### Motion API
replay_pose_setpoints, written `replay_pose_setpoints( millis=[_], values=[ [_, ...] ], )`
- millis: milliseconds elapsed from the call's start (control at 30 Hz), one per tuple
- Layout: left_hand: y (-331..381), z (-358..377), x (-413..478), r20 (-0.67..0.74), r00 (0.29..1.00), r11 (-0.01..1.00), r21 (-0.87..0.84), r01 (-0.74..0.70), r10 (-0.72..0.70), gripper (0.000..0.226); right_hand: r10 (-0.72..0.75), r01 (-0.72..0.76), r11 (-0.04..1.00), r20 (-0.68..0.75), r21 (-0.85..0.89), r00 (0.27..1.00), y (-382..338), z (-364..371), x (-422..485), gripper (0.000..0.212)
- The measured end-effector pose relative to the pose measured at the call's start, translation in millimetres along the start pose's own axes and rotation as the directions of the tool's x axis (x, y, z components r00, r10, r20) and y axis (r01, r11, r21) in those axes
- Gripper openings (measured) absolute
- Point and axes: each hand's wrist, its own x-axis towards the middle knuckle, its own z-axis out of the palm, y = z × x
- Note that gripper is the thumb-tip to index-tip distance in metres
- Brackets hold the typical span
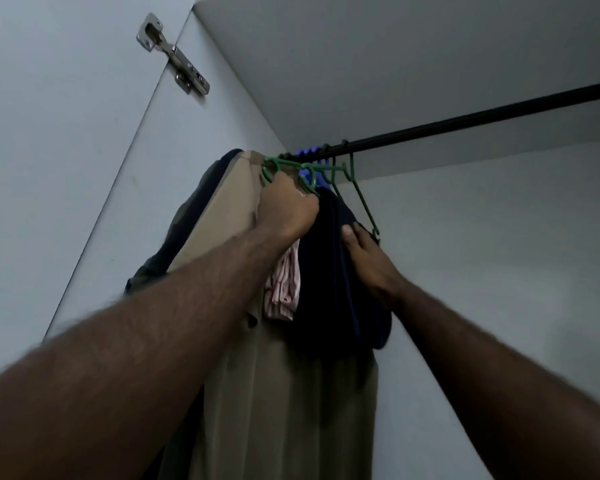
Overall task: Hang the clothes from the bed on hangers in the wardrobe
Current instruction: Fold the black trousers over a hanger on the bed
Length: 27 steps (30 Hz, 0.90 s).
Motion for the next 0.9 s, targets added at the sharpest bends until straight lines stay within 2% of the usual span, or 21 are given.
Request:
replay_pose_setpoints(
  millis=[100,200,400,533,667,767,900],
  values=[
    [-15,8,-39,0.104,0.992,0.996,0.054,0.066,-0.072,0.034,0.111,-0.111,0.994,0.063,0.001,0.992,7,3,-52,0.068],
    [-33,14,-86,0.237,0.959,0.983,0.127,0.130,-0.158,0.021,0.169,-0.171,0.985,0.128,0.001,0.977,11,4,-101,0.064],
    [-52,10,-182,0.442,0.856,0.963,0.165,0.215,-0.267,0.017,0.268,-0.258,0.963,0.213,-0.075,0.940,9,-4,-194,0.048],
    [-54,2,-239,0.551,0.776,0.951,0.154,0.267,-0.307,0.020,0.370,-0.347,0.926,0.175,-0.150,0.912,3,-19,-254,0.043],
    [-54,-4,-298,0.670,0.661,0.932,0.135,0.337,-0.336,0.026,0.534,-0.510,0.839,0.111,-0.189,0.838,-1,-33,-326,0.047],
    [-57,-16,-345,0.722,0.568,0.868,0.089,0.488,-0.394,0.021,0.657,-0.646,0.750,0.048,-0.140,0.752,-10,-36,-383,0.046],
    [-71,-49,-428,0.820,0.366,0.719,0.078,0.690,-0.441,0.018,0.800,-0.800,0.594,-0.048,-0.085,0.599,-41,-27,-478,0.042]
  ],
)
